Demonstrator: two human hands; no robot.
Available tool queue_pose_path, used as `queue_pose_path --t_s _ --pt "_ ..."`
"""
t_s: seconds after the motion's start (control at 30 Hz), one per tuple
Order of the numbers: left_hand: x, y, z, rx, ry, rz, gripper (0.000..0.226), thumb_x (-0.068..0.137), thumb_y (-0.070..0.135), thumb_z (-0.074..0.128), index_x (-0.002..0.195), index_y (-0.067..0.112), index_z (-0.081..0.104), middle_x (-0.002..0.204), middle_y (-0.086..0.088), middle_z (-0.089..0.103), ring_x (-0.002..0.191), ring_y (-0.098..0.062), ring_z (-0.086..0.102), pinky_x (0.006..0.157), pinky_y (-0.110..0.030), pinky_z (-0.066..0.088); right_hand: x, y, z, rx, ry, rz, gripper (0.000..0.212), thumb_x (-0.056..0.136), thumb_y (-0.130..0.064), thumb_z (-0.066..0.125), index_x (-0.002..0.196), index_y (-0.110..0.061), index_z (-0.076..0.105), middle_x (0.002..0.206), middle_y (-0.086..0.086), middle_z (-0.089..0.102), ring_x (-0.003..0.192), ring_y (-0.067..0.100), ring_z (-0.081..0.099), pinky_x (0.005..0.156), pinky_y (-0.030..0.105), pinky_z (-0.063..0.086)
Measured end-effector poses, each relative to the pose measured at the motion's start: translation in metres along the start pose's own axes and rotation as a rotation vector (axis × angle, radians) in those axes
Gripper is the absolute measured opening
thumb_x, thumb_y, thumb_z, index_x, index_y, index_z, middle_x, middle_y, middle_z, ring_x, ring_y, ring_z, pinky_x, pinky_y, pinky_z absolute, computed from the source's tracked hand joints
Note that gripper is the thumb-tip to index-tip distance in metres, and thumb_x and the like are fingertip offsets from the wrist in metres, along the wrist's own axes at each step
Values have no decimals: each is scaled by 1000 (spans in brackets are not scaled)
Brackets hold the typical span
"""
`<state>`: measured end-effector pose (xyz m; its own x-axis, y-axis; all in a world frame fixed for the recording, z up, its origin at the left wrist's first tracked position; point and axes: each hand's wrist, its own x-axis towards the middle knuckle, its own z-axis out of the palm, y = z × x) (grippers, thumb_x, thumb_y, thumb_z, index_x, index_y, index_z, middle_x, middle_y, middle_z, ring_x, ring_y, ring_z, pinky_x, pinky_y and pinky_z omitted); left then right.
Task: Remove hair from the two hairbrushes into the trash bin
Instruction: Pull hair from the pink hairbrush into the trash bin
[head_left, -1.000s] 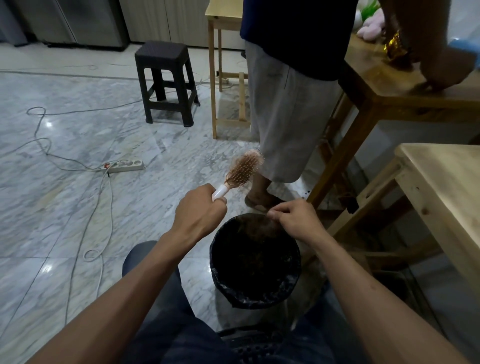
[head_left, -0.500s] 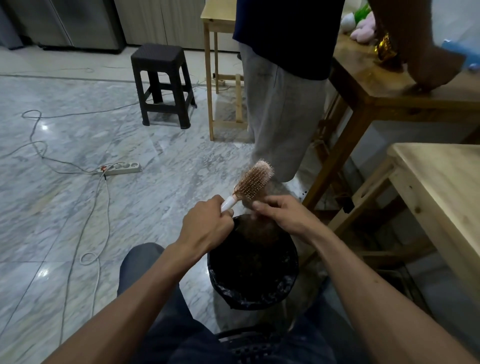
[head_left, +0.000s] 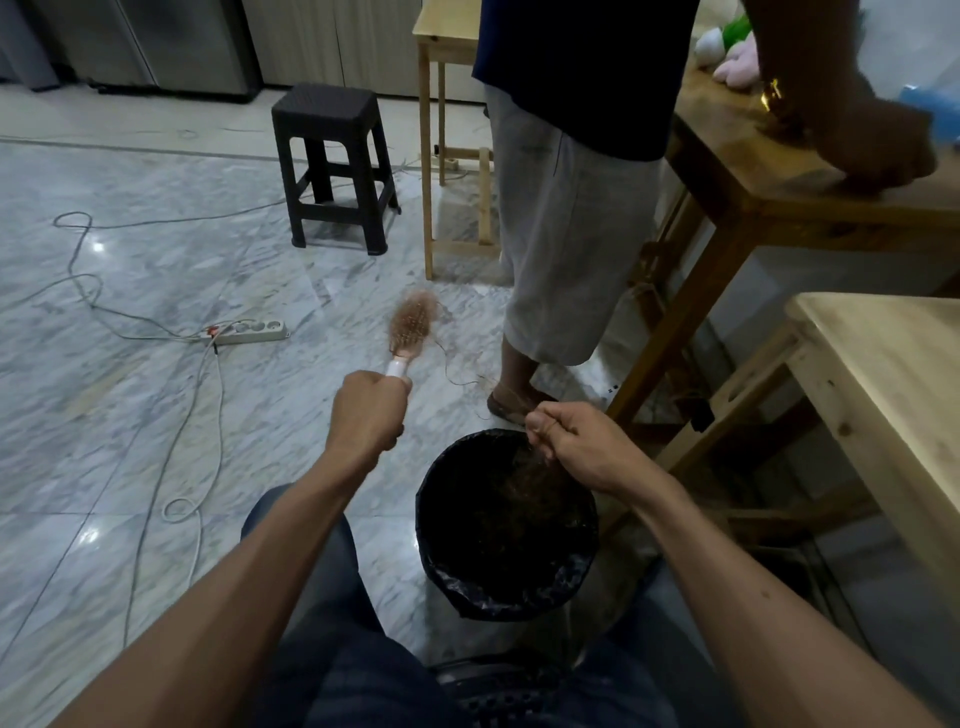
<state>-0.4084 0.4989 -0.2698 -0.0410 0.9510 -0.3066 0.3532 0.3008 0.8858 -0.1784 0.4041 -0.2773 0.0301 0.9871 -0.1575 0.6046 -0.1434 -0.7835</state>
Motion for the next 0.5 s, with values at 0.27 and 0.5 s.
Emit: queue_pose_path --t_s 0.27,0.5 --pt "-20 -6 -2 426 -163 215 18 87 26 59 86 9 63 68 -8 59 56 -24 50 55 -34 37 3 8 -8 -25 -134 221 84 85 -20 67 159 -32 30 152 -8 34 142 15 35 101 32 42" --pt "-42 -3 13 482 -262 390 37 93 46 43 84 13 59 73 -7 60 64 -26 53 59 -36 36 18 -15 3 244 11 125 85 79 -71 74 146 -22 56 133 -7 71 123 4 64 110 40 49"
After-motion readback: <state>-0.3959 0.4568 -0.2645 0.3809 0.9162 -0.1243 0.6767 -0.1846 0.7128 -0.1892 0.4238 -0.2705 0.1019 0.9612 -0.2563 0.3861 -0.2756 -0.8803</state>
